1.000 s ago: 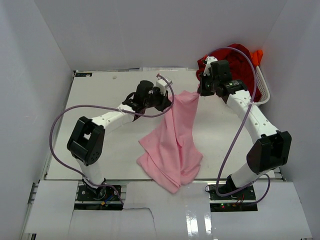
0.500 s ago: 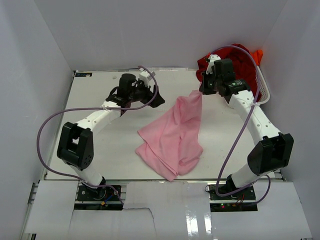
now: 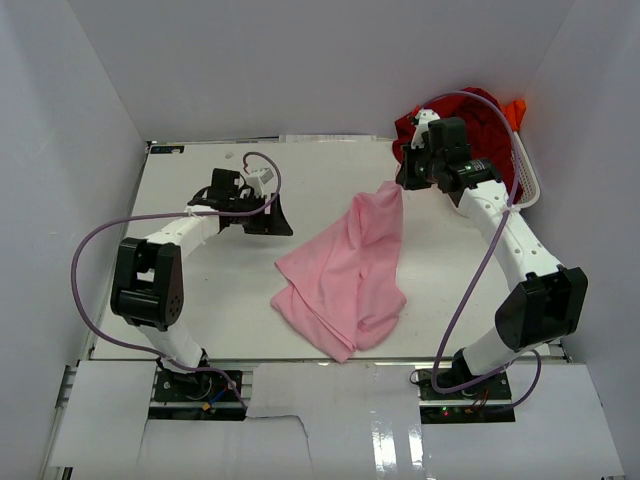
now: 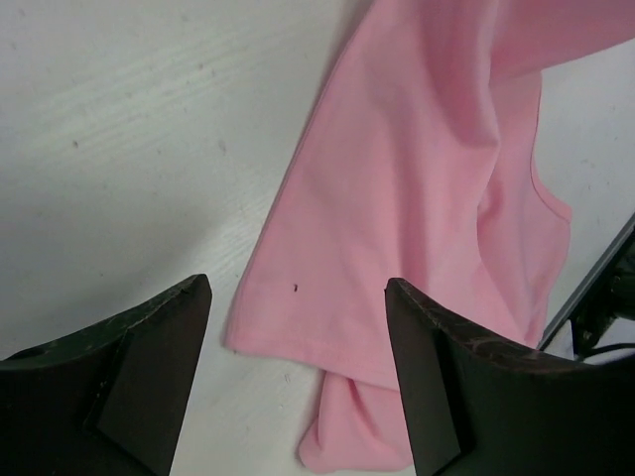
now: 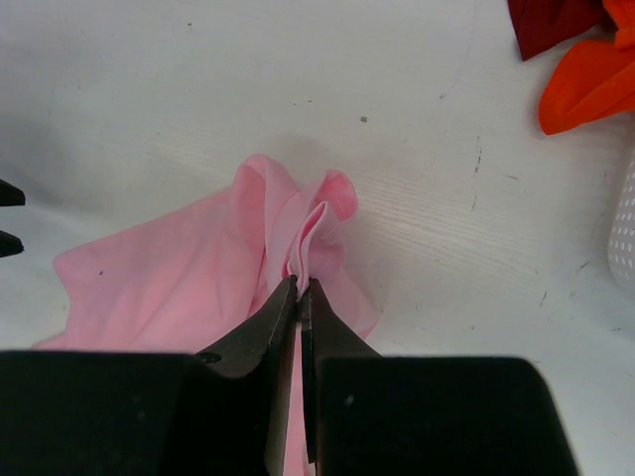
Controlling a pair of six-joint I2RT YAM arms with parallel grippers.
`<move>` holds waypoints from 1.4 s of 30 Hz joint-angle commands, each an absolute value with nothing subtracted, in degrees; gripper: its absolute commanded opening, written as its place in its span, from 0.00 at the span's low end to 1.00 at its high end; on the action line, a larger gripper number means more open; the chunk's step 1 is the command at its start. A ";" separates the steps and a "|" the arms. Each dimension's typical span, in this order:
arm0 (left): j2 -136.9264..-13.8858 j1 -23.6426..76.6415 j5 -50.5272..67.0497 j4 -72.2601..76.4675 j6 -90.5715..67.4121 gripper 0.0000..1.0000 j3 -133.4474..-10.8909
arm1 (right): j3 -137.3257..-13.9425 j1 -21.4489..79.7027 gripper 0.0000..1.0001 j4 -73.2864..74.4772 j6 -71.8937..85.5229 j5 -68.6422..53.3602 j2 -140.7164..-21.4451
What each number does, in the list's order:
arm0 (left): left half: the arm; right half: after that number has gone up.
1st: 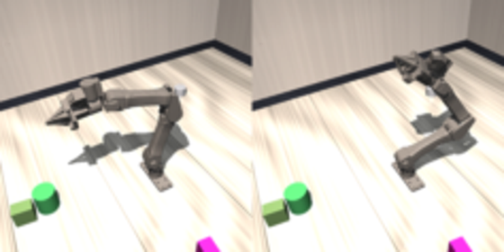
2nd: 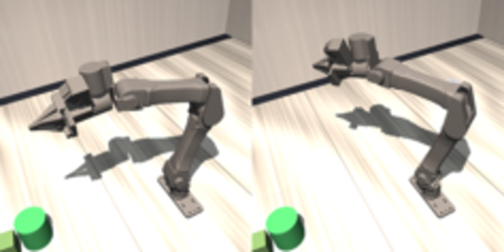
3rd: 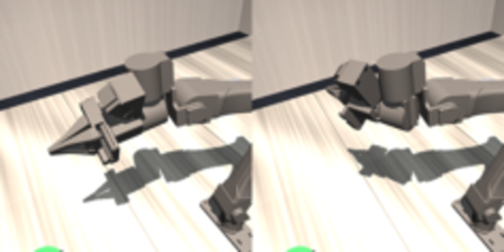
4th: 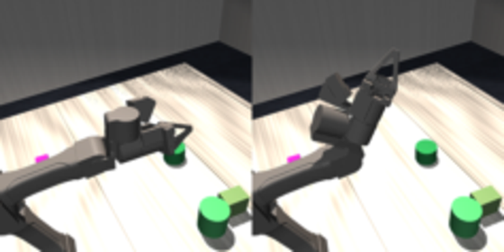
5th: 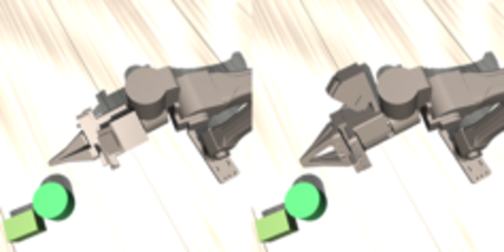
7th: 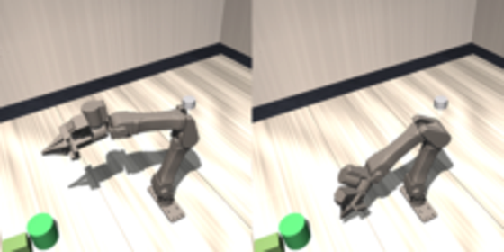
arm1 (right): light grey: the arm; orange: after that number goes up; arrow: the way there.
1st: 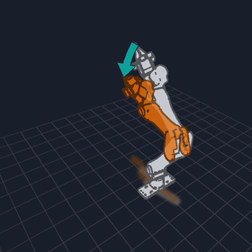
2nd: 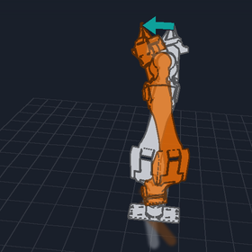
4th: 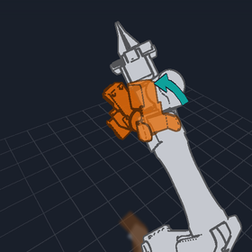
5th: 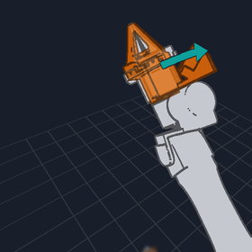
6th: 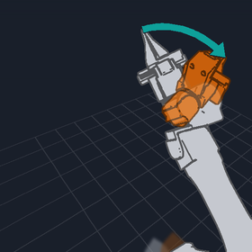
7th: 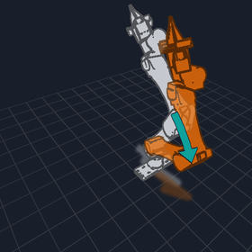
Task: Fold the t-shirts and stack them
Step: Flatten out the tshirt
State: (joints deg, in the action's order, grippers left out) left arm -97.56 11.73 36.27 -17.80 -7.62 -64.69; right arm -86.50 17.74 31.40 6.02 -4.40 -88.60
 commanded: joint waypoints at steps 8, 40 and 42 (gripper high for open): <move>-95.36 11.69 32.45 -27.51 -3.43 0.79 -63.02 | -88.95 17.67 0.08 30.50 6.33 -6.41 -86.40; -103.71 12.39 36.30 -26.81 -2.29 0.66 -60.82 | -88.51 17.67 0.08 30.67 6.24 -6.42 -85.69; -104.15 12.74 35.77 -27.07 -2.02 0.66 -60.56 | -88.51 17.67 0.08 30.67 6.33 -6.50 -85.78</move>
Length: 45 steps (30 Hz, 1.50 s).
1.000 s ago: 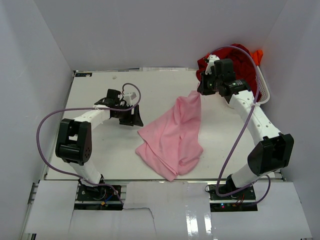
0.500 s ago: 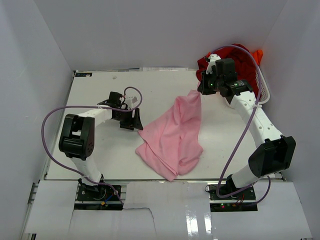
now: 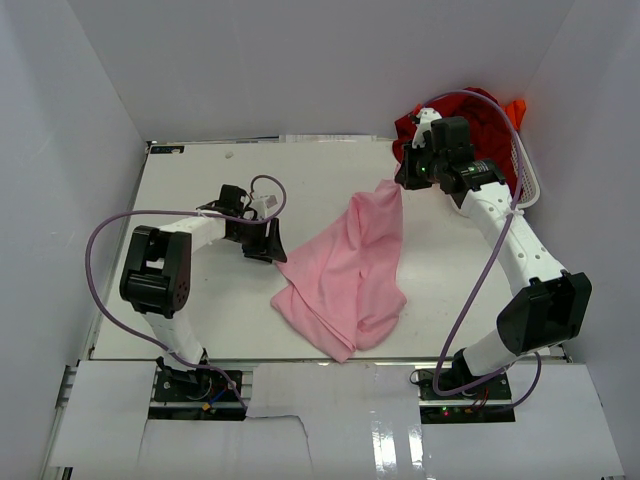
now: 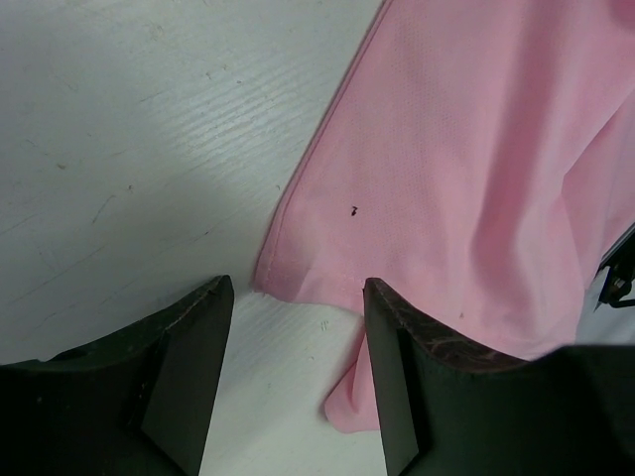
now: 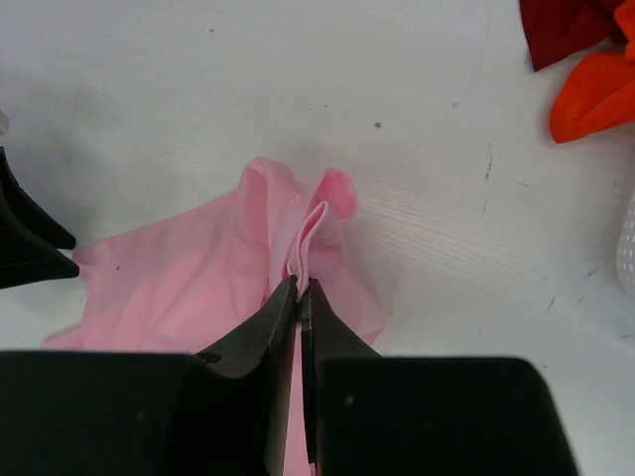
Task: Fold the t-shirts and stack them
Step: Flatten out the tshirt
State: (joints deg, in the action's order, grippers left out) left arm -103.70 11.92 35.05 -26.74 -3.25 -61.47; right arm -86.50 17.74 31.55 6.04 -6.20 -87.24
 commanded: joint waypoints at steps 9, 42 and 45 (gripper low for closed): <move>-107.57 14.06 34.28 -27.42 -1.93 0.56 -61.00 | -88.51 17.67 0.08 30.67 6.24 -6.50 -85.43; -85.97 13.89 20.05 -36.47 -5.54 0.00 -89.03 | -95.61 17.67 0.08 35.85 3.35 -6.69 -80.87; -81.14 13.89 16.09 -34.81 -4.93 0.00 -89.65 | -98.95 17.67 0.08 37.26 2.73 -0.82 -80.16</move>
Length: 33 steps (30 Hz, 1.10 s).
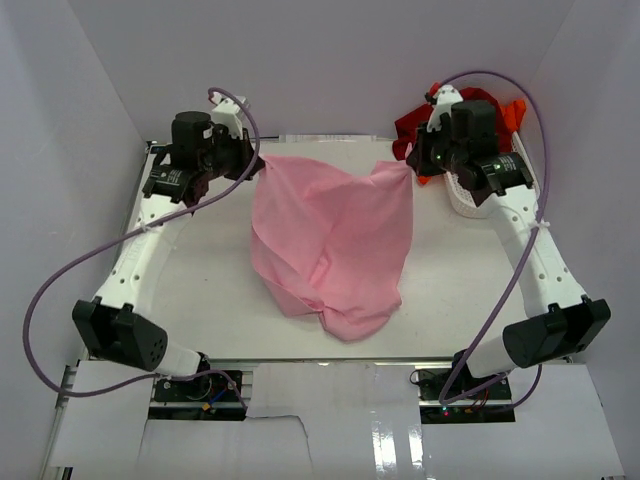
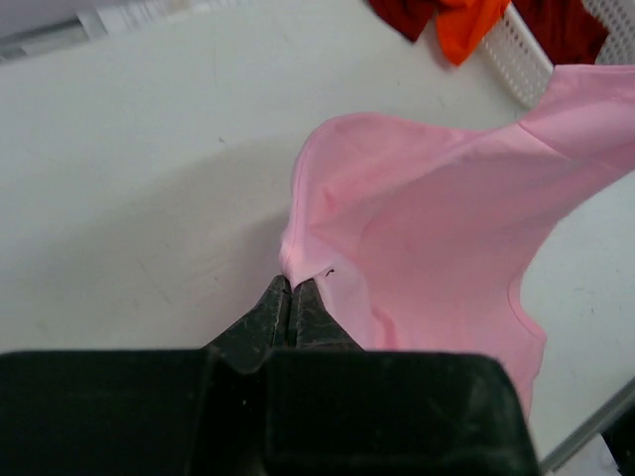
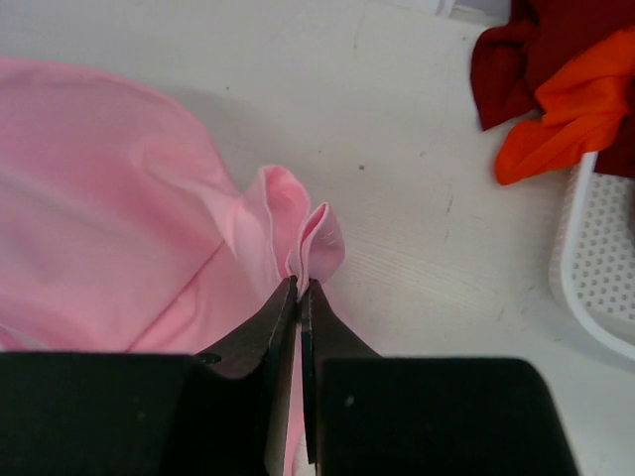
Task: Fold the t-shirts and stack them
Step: Flatten out the tshirt
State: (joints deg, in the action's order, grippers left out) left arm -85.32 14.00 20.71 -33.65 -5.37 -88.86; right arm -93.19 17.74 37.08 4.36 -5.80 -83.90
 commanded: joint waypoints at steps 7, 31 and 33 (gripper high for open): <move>-78.48 13.89 7.39 -29.09 -2.37 0.00 -90.08 | -116.88 17.67 0.08 43.68 -2.37 7.38 -88.32; -85.32 12.66 -6.33 -5.36 -19.50 0.00 -67.57 | -110.20 17.93 0.08 13.71 -12.83 15.73 -90.87; -86.92 12.57 -5.98 -5.36 -20.47 0.00 -68.38 | -111.53 18.02 0.08 14.41 -13.36 15.29 -93.16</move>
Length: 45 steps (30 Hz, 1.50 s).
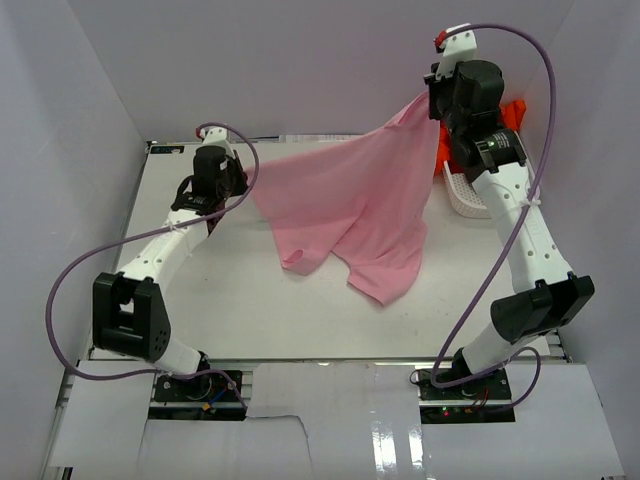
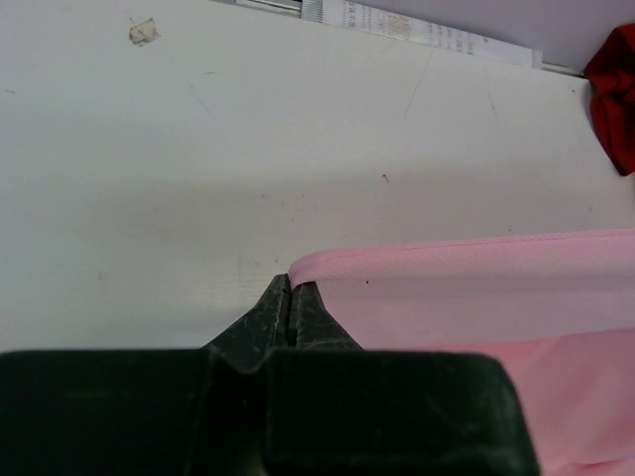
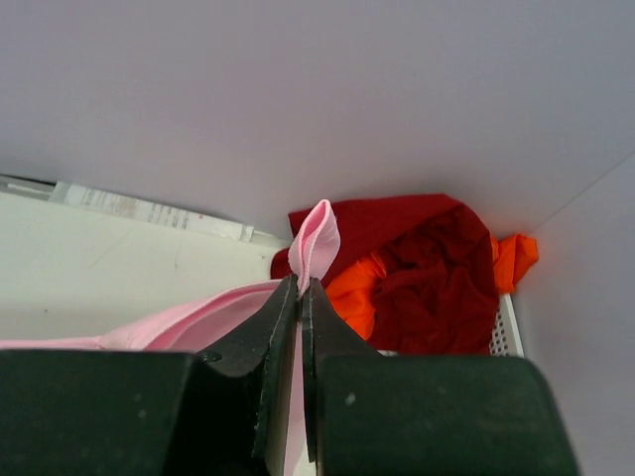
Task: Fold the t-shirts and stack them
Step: Flatten out the tshirt
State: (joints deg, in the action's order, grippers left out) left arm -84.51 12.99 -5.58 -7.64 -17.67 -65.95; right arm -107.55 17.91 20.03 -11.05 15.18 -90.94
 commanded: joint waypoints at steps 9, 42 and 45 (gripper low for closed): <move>-87.02 12.74 1.48 -0.97 -19.87 0.00 -68.03 | -100.73 18.89 0.08 10.99 -12.92 12.66 -87.55; -38.50 23.11 -7.55 0.62 -4.93 0.00 -53.00 | -90.18 51.59 0.08 2.38 -31.89 31.54 -49.14; -40.42 23.12 -11.15 -1.48 -3.70 0.00 -54.14 | -90.43 51.59 0.08 -3.58 -40.56 40.40 -53.76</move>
